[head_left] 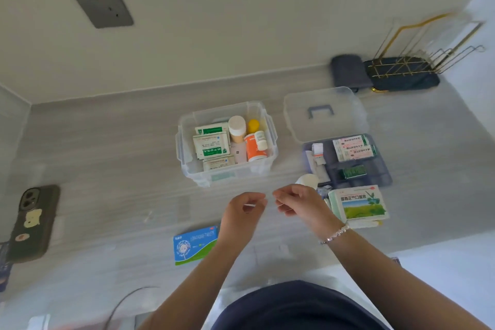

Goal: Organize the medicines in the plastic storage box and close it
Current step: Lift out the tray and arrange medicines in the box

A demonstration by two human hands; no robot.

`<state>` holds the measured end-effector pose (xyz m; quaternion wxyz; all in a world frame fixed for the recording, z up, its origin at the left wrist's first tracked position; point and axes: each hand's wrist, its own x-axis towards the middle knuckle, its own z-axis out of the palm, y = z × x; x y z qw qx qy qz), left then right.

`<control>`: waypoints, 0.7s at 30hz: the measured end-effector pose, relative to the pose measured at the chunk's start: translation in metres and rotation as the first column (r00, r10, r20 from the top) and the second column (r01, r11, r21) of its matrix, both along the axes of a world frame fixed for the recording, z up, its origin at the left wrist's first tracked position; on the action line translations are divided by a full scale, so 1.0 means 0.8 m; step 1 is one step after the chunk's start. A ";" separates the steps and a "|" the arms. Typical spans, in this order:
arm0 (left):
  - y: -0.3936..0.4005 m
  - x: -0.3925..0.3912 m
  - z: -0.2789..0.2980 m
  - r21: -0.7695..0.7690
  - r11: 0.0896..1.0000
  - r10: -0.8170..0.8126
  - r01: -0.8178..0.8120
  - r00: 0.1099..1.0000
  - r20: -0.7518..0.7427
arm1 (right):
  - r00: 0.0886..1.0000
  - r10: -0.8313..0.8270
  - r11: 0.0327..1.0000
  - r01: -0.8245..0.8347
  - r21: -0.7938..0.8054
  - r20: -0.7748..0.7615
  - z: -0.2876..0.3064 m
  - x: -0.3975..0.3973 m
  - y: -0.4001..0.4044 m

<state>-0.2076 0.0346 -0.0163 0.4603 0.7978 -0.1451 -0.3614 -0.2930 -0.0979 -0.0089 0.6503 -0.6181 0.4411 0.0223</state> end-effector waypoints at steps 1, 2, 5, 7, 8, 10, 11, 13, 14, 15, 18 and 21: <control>-0.015 -0.008 0.000 -0.001 1.000 -0.027 0.027 1.000 -0.012 | 1.000 -0.023 0.999 0.023 -0.025 -0.003 0.002 -0.011 -0.011; -0.029 -0.016 -0.001 0.002 0.999 -0.051 0.051 0.998 -0.021 | 0.999 -0.043 0.997 0.042 -0.057 -0.011 0.003 -0.022 -0.022; -0.068 -0.042 -0.006 0.014 0.994 -0.111 0.112 0.993 -0.042 | 0.994 -0.097 0.986 0.089 -0.143 -0.049 0.004 -0.055 -0.053; -0.089 -0.058 -0.007 0.024 0.990 -0.135 0.136 0.989 -0.058 | 0.988 -0.140 0.977 0.129 -0.169 -0.057 0.002 -0.078 -0.071; -0.099 -0.065 -0.008 0.026 0.990 -0.139 0.141 0.988 -0.069 | 0.984 -0.165 0.973 0.152 -0.176 -0.063 0.002 -0.087 -0.080; -0.116 -0.077 -0.012 0.037 0.987 -0.150 0.154 0.985 -0.090 | 0.978 -0.189 0.963 0.168 -0.210 -0.087 -0.001 -0.105 -0.097; -0.124 -0.083 -0.014 0.049 0.985 -0.158 0.163 0.983 -0.097 | 0.976 -0.192 0.956 0.163 -0.243 -0.104 -0.003 -0.113 -0.104; -0.138 -0.094 -0.018 0.078 0.981 -0.166 0.176 0.979 -0.114 | 0.968 -0.203 0.932 0.146 -0.330 -0.146 -0.009 -0.127 -0.118; -0.144 -0.099 -0.020 0.095 0.979 -0.169 0.182 0.978 -0.124 | 0.963 -0.210 0.917 0.134 -0.377 -0.168 -0.012 -0.134 -0.123; -0.150 -0.104 -0.022 0.112 0.975 -0.174 0.190 0.976 -0.134 | 0.957 -0.219 0.899 0.121 -0.421 -0.192 -0.015 -0.140 -0.128; -0.164 -0.118 -0.026 0.120 0.970 -0.190 0.209 0.969 -0.157 | 0.930 -0.269 0.859 0.114 -0.499 -0.251 -0.025 -0.155 -0.142; -0.173 -0.129 -0.026 0.126 0.973 -0.177 0.194 0.975 -0.136 | 0.922 -0.302 0.841 0.139 -0.522 -0.242 -0.033 -0.165 -0.150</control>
